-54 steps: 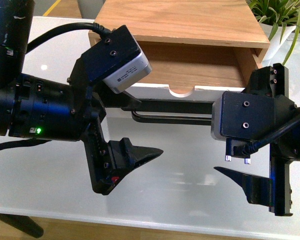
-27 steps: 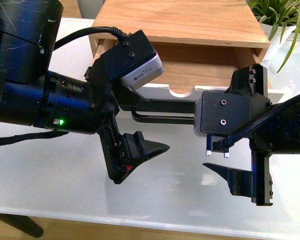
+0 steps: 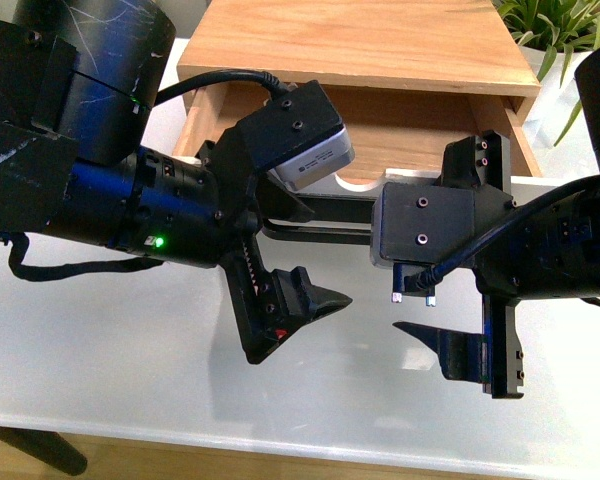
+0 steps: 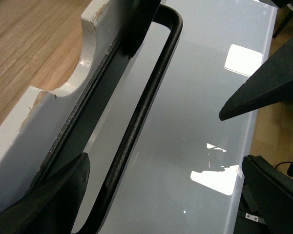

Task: Close drawer sideways

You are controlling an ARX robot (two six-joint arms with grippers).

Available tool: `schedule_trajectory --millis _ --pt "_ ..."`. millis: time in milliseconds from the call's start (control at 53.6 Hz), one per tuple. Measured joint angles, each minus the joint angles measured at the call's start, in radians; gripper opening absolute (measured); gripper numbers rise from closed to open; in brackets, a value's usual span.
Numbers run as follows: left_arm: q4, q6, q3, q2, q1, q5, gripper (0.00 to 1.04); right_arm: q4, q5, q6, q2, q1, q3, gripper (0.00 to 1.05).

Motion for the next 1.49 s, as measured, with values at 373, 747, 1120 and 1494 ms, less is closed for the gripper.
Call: schedule_trajectory --millis 373,747,1120,1494 --pt "-0.024 0.014 0.038 0.025 -0.019 -0.005 0.96 -0.001 0.003 -0.013 0.023 -0.006 0.017 0.96" --pt "-0.023 0.005 0.132 0.074 -0.021 -0.025 0.96 0.034 0.014 0.019 0.072 -0.063 0.090 0.96" --pt "-0.074 -0.009 0.298 0.179 -0.019 -0.057 0.96 0.032 0.017 0.033 0.143 -0.082 0.196 0.96" --pt "-0.119 -0.032 0.488 0.275 -0.003 -0.088 0.96 0.039 0.048 0.040 0.236 -0.100 0.343 0.96"
